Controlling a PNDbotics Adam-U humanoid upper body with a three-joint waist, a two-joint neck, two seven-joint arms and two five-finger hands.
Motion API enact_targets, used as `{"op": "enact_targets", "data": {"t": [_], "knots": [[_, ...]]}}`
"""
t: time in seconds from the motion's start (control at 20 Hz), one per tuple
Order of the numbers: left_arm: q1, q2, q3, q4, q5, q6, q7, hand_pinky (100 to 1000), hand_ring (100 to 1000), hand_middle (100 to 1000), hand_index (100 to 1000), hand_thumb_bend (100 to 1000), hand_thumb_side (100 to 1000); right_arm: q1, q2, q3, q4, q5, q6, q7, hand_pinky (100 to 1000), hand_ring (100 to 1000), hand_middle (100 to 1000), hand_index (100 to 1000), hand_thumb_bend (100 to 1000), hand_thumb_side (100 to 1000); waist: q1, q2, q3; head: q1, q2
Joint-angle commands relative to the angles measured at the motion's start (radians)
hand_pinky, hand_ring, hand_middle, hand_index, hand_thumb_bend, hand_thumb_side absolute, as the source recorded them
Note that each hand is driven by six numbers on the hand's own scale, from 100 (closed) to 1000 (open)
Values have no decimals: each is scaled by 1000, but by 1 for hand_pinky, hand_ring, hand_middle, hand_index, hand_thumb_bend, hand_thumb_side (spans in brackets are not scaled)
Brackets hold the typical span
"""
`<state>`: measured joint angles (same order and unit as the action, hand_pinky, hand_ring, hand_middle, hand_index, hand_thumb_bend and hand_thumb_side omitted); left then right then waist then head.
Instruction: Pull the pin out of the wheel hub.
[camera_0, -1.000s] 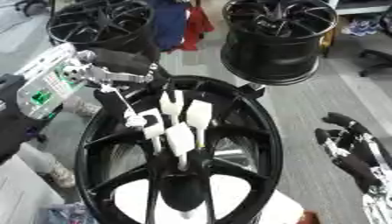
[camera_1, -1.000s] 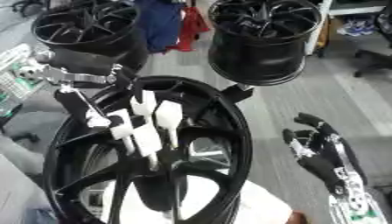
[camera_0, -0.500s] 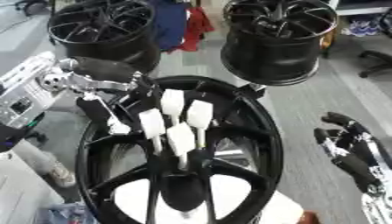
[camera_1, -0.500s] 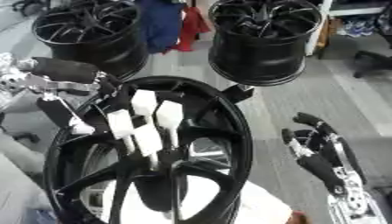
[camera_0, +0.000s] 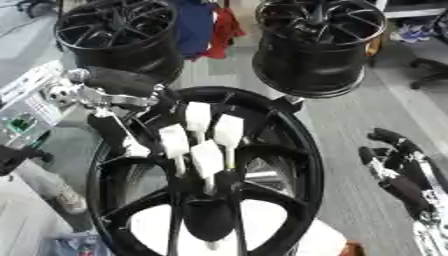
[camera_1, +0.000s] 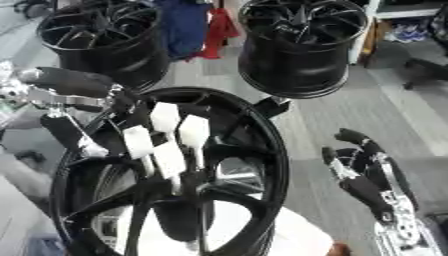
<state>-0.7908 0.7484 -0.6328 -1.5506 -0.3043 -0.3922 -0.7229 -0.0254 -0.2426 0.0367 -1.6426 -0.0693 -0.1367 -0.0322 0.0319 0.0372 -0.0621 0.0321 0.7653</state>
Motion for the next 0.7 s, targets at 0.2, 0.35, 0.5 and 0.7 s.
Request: {"op": "enact_targets", "data": {"t": [0.2, 0.35, 0.5, 0.7], "knots": [[-9, 24, -2, 14, -41, -210, -184, 626, 767, 823, 864, 279, 310, -8, -19, -5, -10, 1, 0, -1, 631, 646, 770, 826, 365, 301, -1, -11, -3, 2, 5], [-8, 21, 0, 24, -51, -221, -184, 626, 767, 823, 864, 279, 310, -8, -19, -5, -10, 1, 0, -1, 631, 646, 770, 826, 365, 301, -1, -11, -3, 2, 5], [-6, 5, 2, 55, -71, -220, -184, 600, 747, 809, 855, 260, 289, -9, -18, -5, -9, 1, 0, -1, 632, 646, 770, 826, 365, 300, -1, -10, -4, 2, 5], [-12, -16, -4, 78, -76, -233, -184, 575, 718, 784, 840, 245, 279, -8, -18, -5, -9, 1, 1, -1, 632, 646, 770, 827, 363, 301, -1, -9, -5, 4, 5]]}}
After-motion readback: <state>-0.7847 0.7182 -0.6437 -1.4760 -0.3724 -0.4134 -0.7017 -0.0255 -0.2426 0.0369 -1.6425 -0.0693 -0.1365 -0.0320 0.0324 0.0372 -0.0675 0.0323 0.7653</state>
